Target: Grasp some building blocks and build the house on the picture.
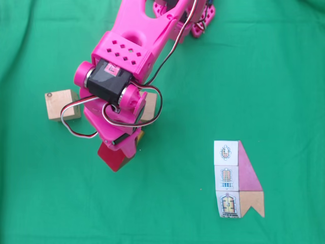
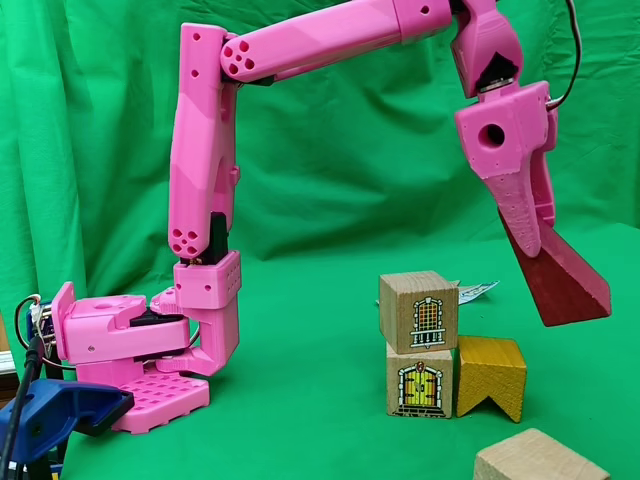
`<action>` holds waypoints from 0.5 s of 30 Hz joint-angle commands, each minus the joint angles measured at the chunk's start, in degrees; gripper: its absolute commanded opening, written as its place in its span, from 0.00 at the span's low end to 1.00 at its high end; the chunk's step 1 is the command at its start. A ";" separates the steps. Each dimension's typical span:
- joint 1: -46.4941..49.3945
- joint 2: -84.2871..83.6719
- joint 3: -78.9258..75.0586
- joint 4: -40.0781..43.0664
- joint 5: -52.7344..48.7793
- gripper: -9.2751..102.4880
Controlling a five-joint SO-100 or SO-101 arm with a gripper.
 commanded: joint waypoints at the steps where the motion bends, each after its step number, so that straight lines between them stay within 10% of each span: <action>1: -0.18 1.05 -2.20 4.13 -0.09 0.21; 15: -0.18 -1.76 -1.93 4.48 -0.18 0.21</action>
